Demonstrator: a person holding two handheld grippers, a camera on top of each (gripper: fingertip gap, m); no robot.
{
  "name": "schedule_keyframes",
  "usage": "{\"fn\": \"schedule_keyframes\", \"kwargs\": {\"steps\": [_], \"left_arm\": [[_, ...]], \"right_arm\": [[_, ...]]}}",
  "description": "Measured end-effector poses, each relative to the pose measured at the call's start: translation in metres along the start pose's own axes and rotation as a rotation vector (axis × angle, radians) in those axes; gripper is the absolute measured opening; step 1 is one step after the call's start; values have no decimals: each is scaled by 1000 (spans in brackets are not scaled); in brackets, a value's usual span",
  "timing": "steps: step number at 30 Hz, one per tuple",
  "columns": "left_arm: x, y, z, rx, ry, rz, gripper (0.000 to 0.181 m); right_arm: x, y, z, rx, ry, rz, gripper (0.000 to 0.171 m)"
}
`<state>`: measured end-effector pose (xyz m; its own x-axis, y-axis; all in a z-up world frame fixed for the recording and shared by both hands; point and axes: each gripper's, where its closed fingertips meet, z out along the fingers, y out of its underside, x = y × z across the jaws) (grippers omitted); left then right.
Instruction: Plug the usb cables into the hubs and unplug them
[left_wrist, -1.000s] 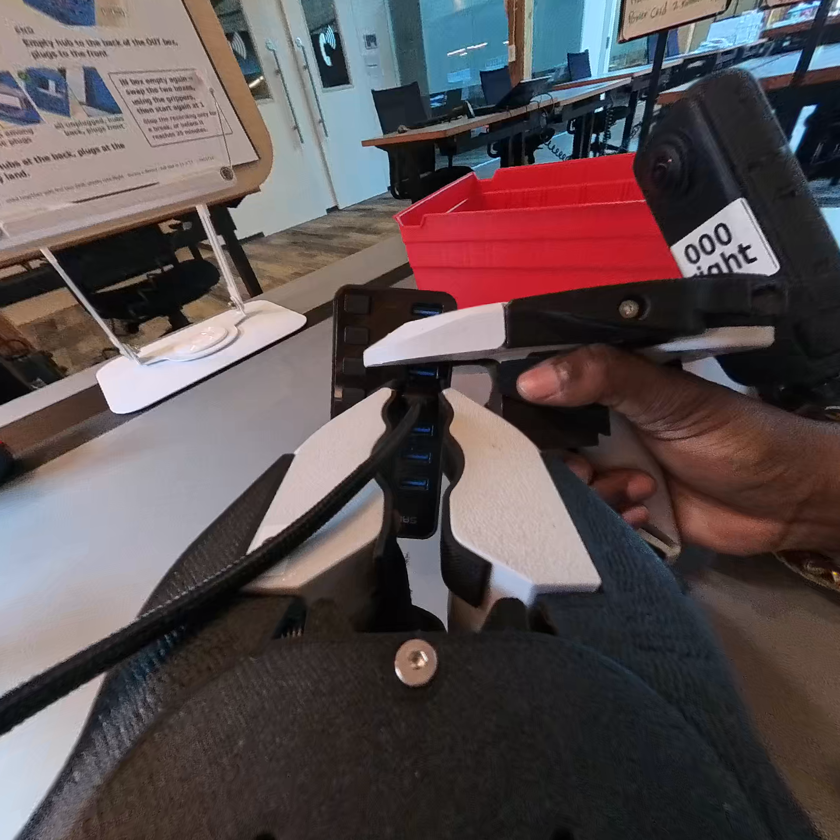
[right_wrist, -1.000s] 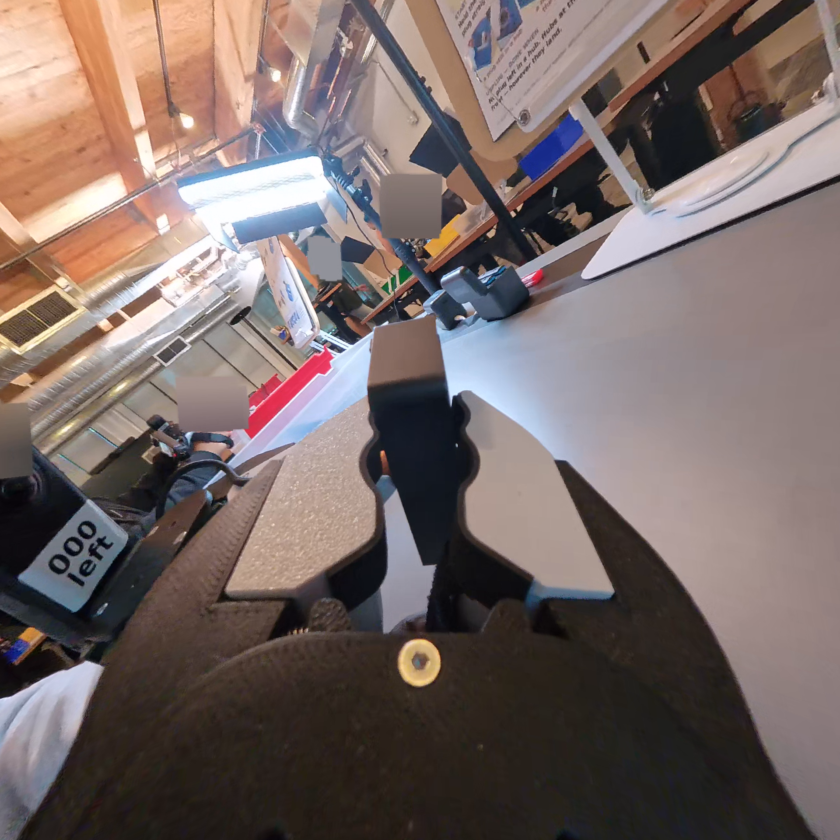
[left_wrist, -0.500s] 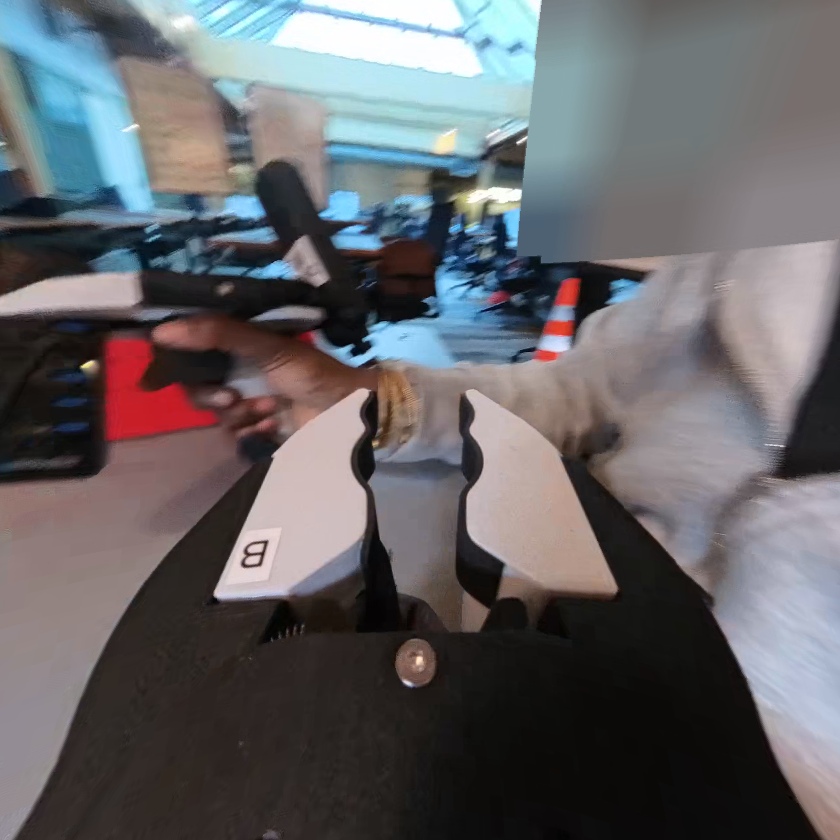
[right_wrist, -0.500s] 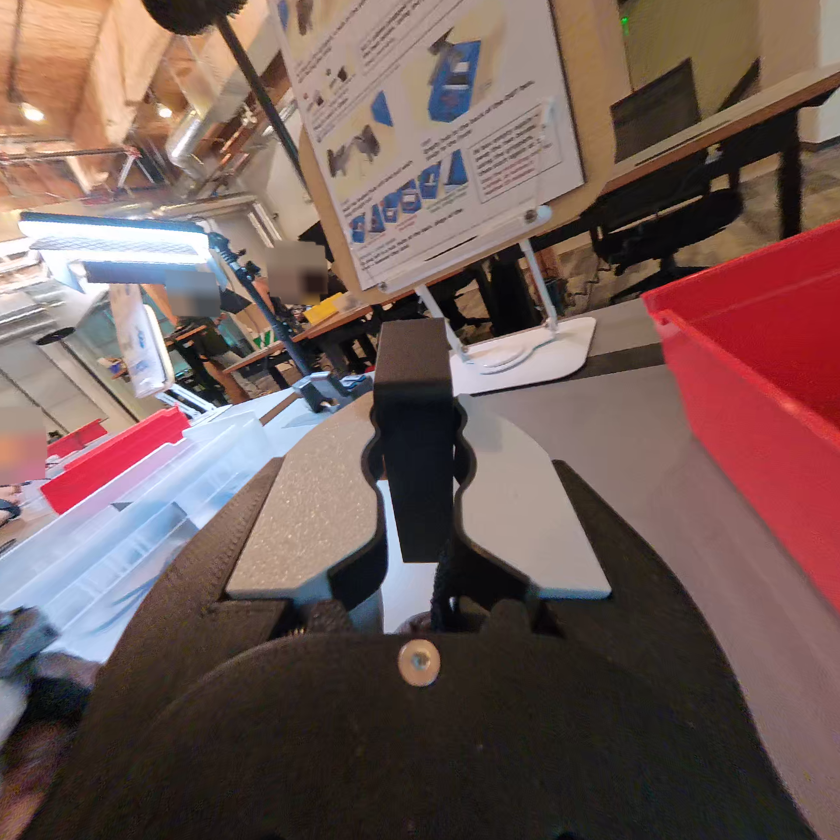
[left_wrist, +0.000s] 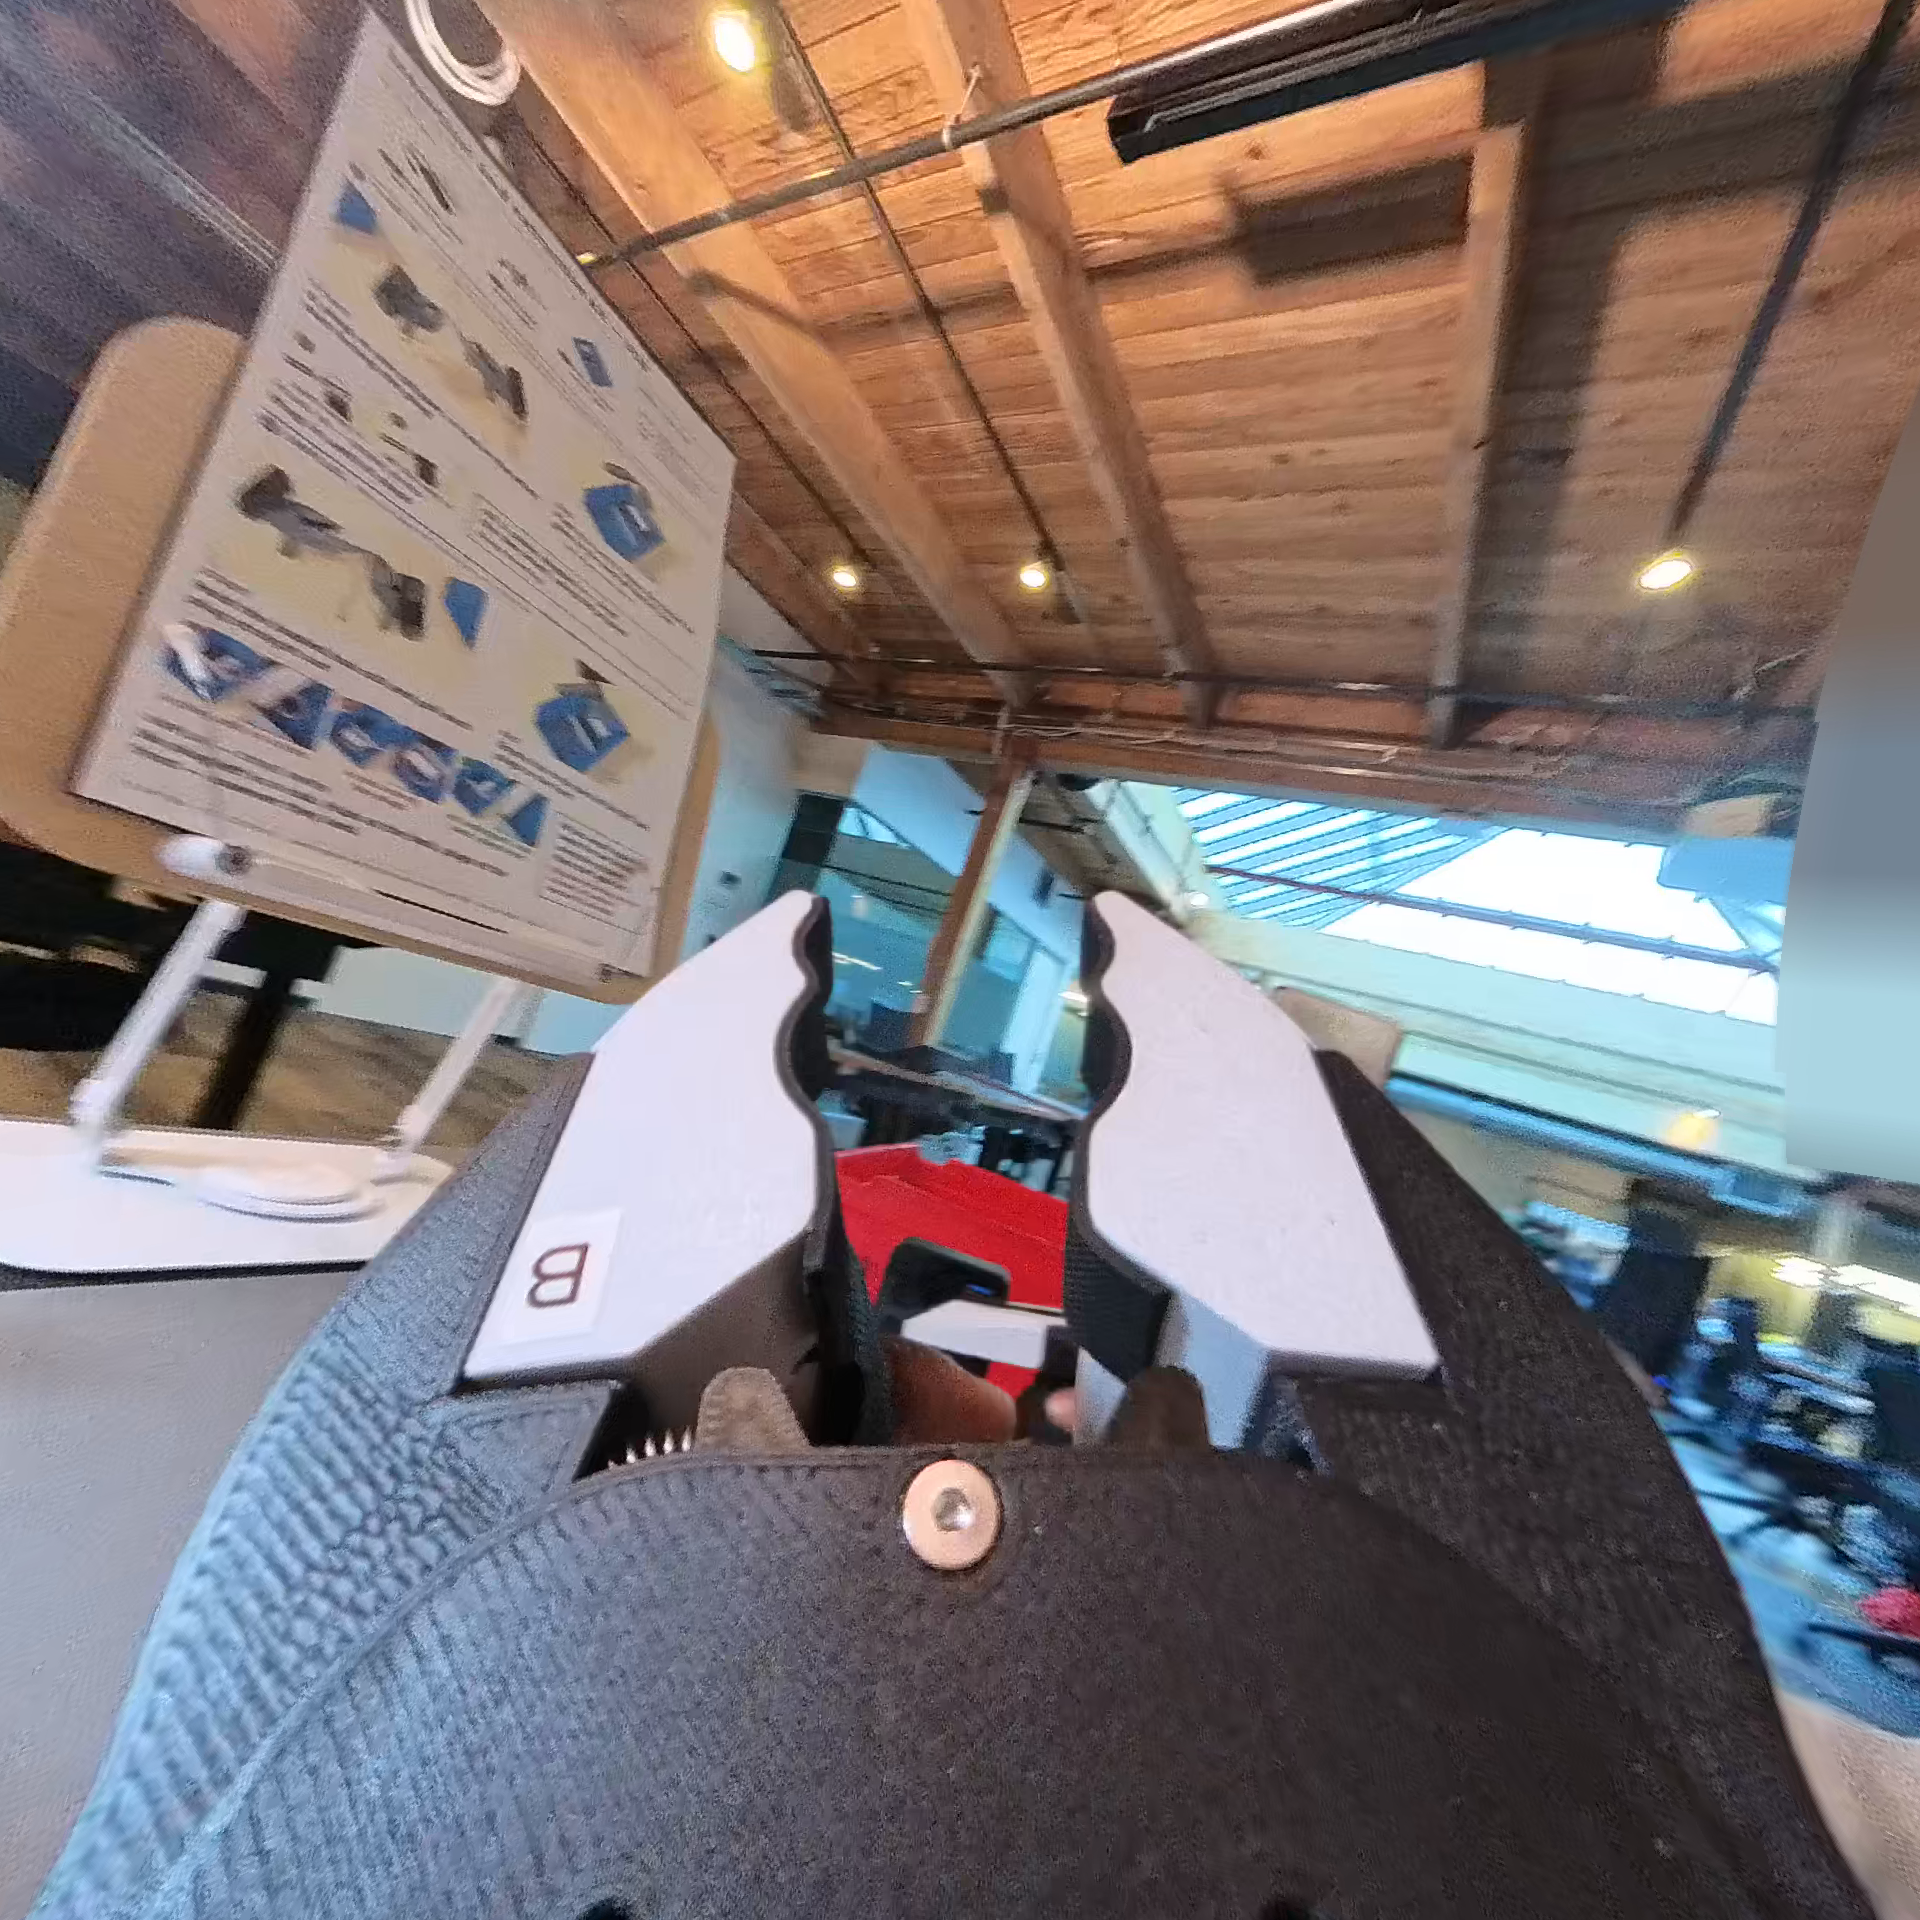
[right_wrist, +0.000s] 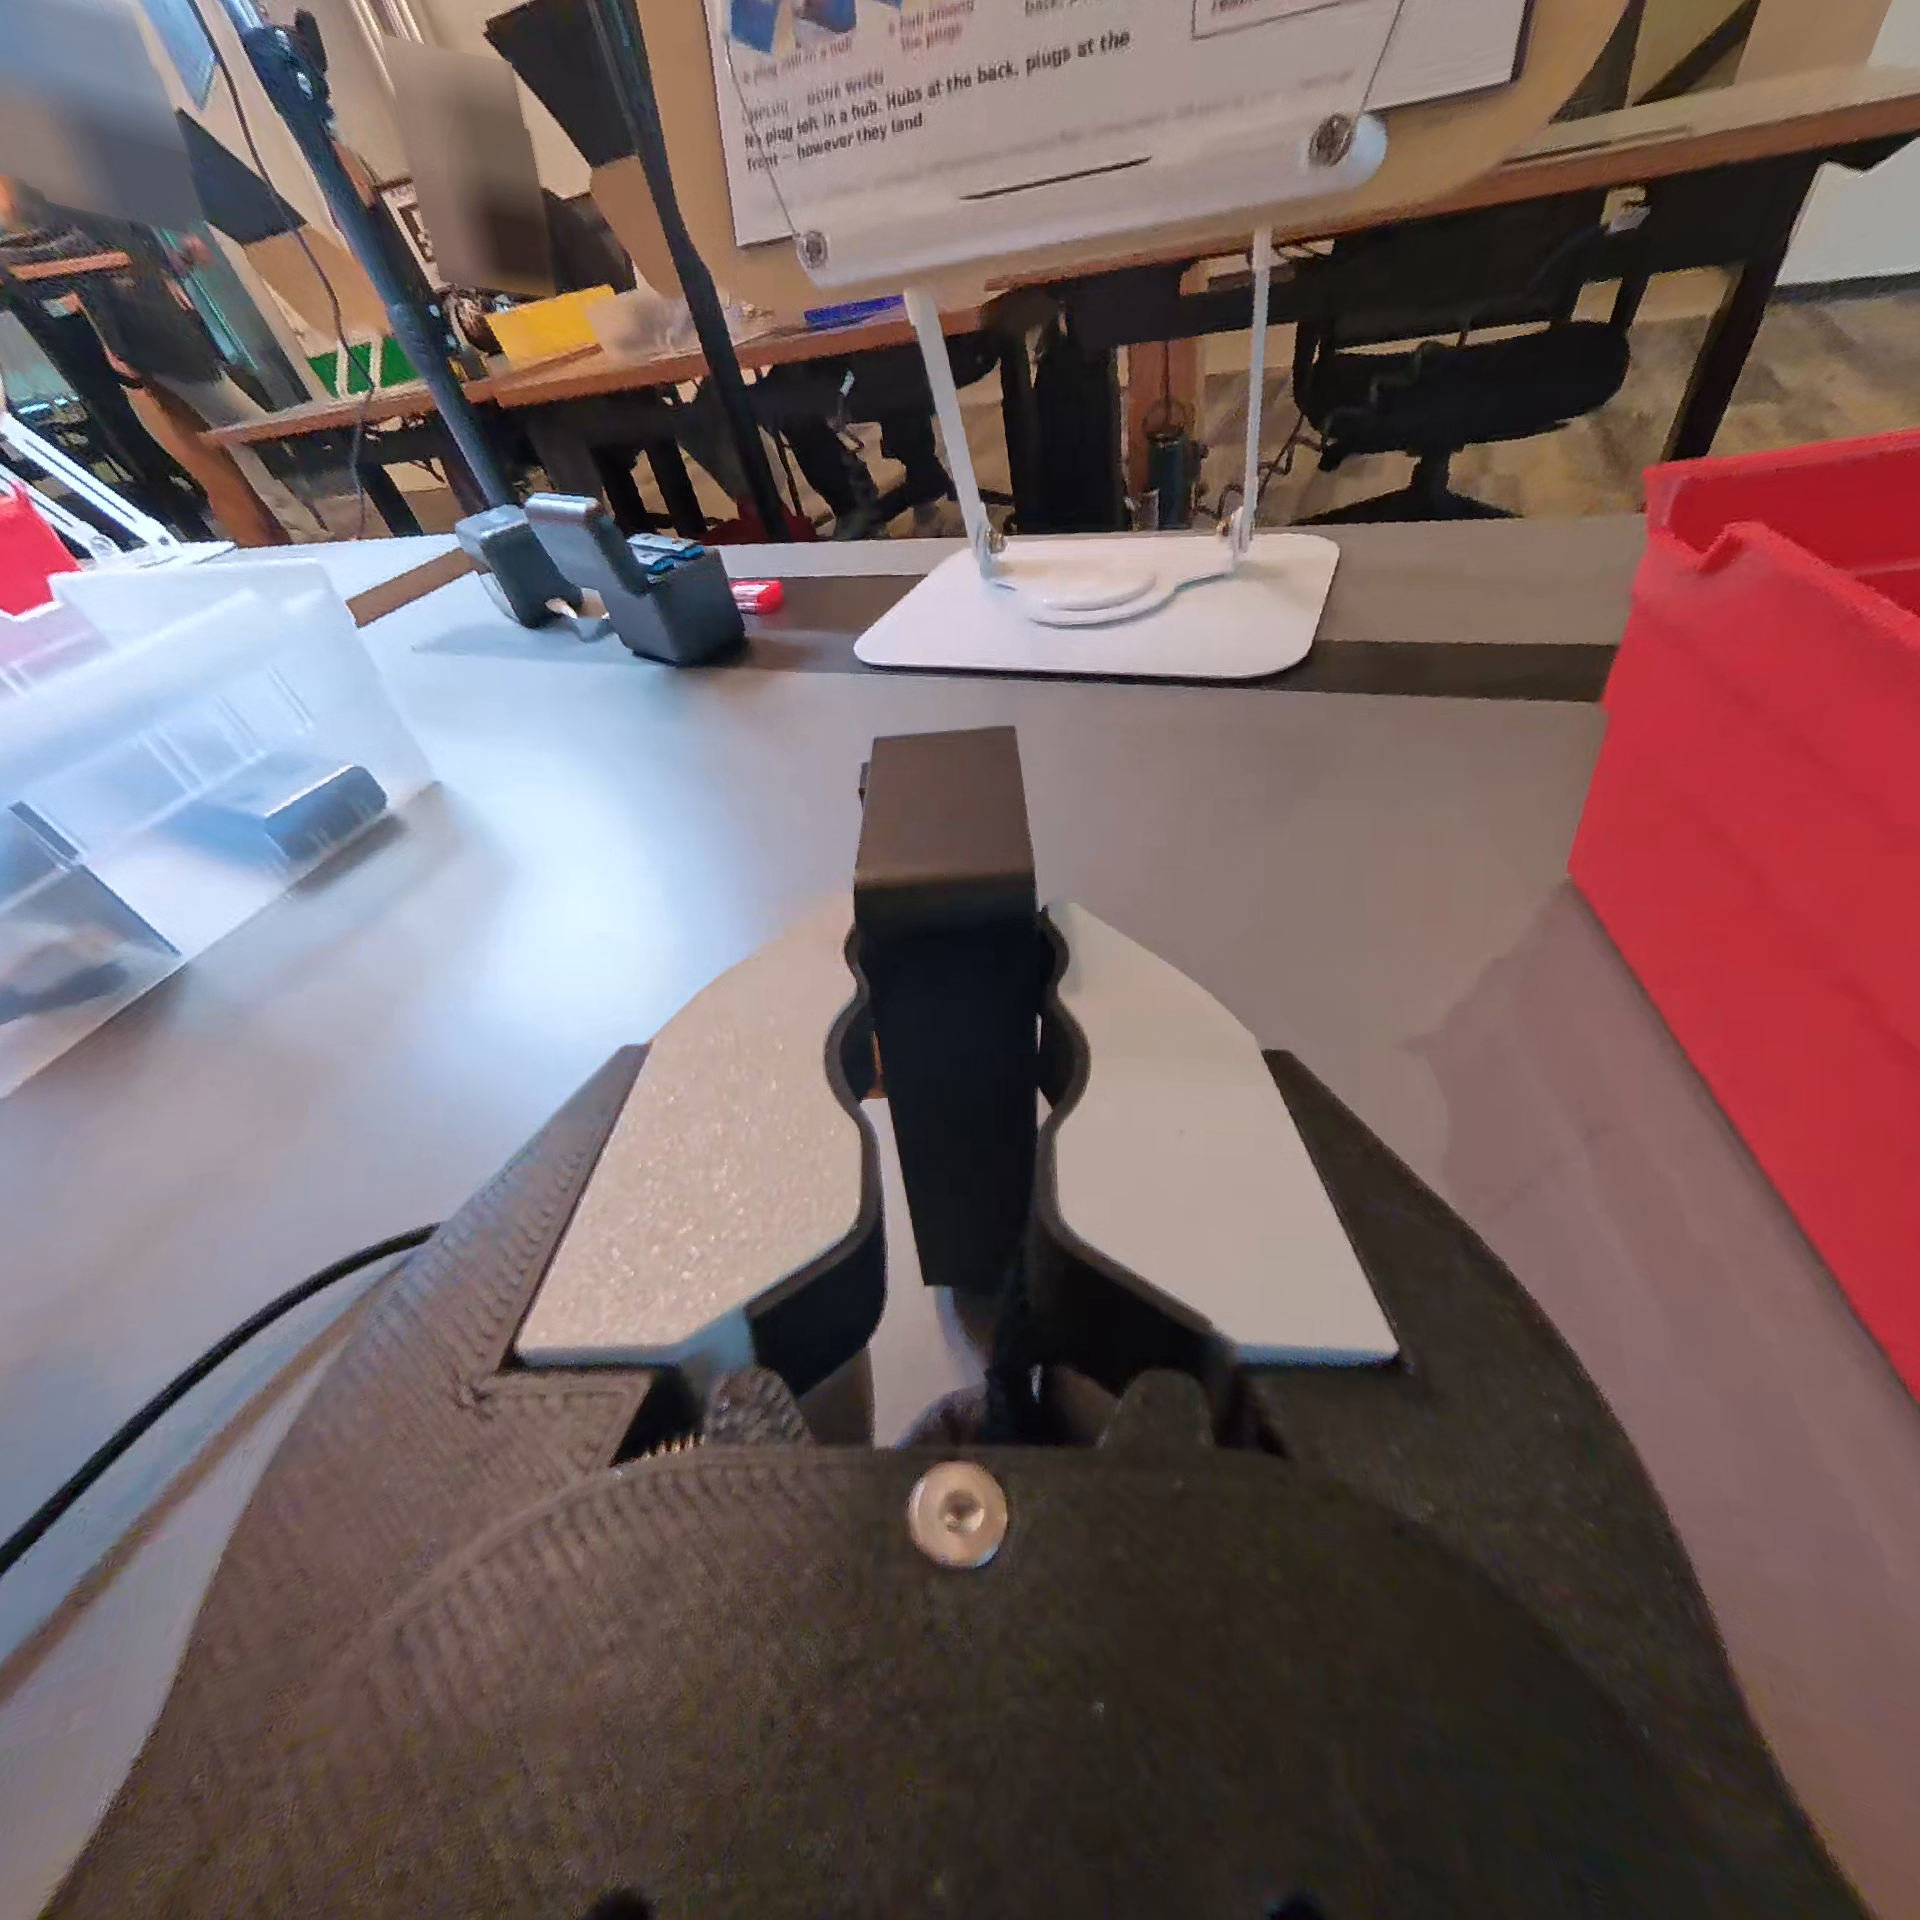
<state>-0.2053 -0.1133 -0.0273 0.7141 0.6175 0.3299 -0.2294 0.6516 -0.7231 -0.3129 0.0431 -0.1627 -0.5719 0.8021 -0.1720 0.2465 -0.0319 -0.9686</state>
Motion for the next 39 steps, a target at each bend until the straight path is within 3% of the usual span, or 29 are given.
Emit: {"fn": "schedule_keyframes", "kwargs": {"steps": [3, 5, 9, 13, 17, 20, 25, 28, 32, 35, 39], "left_arm": [[5, 8, 1, -28, 10, 82, 51], [8, 16, 3, -60, 23, 102, 66], [3, 20, 4, -77, -2, 146, 93], [2, 20, 5, -84, -13, 185, 102], [10, 29, 6, -119, 18, 231, 103], [19, 38, 7, -160, 55, 293, 103], [37, 51, 8, -226, 131, 438, 102], [63, 19, 7, -143, 192, 500, 94], [74, -61, -9, -54, 142, 524, 76], [41, -107, -44, -174, -41, 533, 68], [-40, -131, -119, -496, -435, 549, 62]], "right_arm": [[2, 1, 0, -3, 24, -40, 28], [1, 1, 0, -3, 33, -68, 29], [1, -12, -3, 83, 42, -81, 74], [6, -35, -13, 205, 96, -69, 116], [13, -64, -32, 377, 173, -64, 133], [7, -84, -47, 505, 152, -70, 134], [3, -94, -57, 570, 135, -62, 142], [4, -92, -55, 561, 133, -63, 143], [5, -91, -54, 556, 125, -44, 143], [2, -92, -55, 560, 111, -38, 143], [0, -94, -56, 563, 104, -52, 140]]}}
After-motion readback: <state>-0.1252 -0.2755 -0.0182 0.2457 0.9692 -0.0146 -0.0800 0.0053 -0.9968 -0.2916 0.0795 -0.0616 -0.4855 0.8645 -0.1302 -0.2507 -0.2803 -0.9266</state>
